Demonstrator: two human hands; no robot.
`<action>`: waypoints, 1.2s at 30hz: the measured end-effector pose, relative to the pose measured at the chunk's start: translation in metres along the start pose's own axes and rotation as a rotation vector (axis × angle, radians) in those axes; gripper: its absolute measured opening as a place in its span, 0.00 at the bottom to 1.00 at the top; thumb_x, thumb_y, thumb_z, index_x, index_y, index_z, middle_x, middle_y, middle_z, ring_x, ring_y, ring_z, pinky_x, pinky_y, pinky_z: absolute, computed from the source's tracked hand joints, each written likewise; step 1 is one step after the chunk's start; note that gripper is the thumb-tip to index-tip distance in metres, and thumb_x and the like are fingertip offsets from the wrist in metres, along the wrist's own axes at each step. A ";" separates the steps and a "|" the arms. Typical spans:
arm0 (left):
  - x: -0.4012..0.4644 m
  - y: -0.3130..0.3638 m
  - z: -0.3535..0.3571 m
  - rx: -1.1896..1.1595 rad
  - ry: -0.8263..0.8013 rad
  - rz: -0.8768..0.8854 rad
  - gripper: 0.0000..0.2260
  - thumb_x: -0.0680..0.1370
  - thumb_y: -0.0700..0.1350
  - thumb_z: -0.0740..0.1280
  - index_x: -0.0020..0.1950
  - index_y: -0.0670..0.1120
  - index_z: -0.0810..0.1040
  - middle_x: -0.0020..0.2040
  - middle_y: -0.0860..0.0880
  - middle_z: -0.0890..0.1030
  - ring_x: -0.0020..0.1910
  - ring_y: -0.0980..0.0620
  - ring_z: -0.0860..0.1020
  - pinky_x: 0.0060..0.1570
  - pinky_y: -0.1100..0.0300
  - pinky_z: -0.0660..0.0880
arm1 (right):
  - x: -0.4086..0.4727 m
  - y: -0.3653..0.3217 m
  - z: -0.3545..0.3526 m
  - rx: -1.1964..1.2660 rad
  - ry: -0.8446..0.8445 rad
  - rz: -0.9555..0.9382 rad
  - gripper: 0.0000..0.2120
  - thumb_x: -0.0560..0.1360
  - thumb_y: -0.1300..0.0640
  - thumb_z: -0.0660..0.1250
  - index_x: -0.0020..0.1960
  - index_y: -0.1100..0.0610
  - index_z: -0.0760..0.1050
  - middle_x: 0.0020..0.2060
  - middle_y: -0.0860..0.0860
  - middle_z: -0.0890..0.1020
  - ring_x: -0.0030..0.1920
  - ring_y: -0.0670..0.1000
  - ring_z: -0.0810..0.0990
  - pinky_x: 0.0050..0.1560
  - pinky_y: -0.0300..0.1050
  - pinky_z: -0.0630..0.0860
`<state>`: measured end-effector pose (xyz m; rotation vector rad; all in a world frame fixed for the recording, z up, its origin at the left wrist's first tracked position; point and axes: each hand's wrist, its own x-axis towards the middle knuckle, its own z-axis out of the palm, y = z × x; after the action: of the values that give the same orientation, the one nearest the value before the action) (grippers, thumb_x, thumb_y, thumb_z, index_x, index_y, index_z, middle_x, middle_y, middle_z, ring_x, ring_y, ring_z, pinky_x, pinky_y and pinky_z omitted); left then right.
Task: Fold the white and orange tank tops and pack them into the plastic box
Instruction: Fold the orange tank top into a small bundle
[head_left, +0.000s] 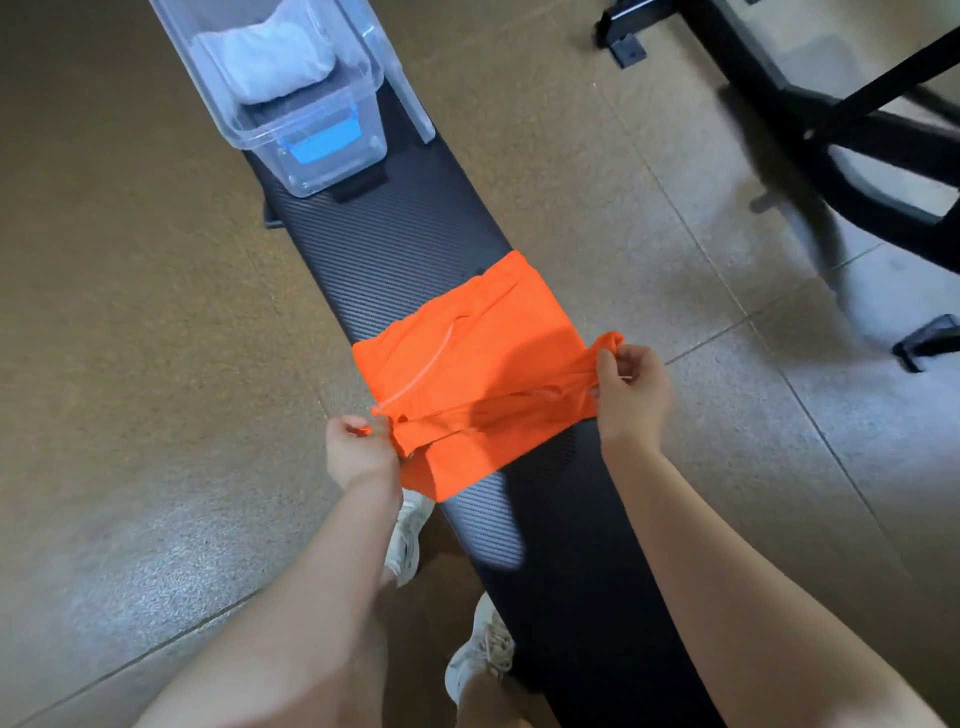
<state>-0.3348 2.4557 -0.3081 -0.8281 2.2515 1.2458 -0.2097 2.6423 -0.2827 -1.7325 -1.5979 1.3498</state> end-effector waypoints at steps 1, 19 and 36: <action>0.010 0.007 0.005 0.006 -0.037 -0.040 0.14 0.72 0.41 0.70 0.33 0.51 0.66 0.32 0.47 0.73 0.34 0.44 0.77 0.34 0.46 0.81 | 0.008 -0.002 0.012 -0.018 -0.002 0.010 0.07 0.73 0.52 0.65 0.38 0.44 0.70 0.36 0.47 0.78 0.43 0.57 0.81 0.48 0.60 0.78; 0.107 0.056 0.030 0.966 -0.463 0.373 0.29 0.67 0.70 0.55 0.52 0.48 0.77 0.52 0.46 0.75 0.55 0.44 0.74 0.56 0.52 0.71 | 0.119 -0.023 0.133 -0.765 -0.467 -0.347 0.21 0.74 0.65 0.59 0.65 0.55 0.72 0.53 0.61 0.75 0.54 0.61 0.75 0.53 0.49 0.71; 0.122 0.067 0.062 1.095 -0.536 0.821 0.19 0.76 0.54 0.65 0.60 0.44 0.67 0.51 0.44 0.80 0.51 0.40 0.79 0.44 0.53 0.72 | 0.119 -0.011 0.156 -1.201 -0.416 -1.109 0.09 0.67 0.59 0.67 0.47 0.57 0.74 0.42 0.54 0.82 0.52 0.58 0.80 0.63 0.52 0.56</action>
<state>-0.4638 2.5019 -0.3746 0.7840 2.3069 0.2139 -0.3636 2.7084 -0.3858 -0.5058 -3.2180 0.0916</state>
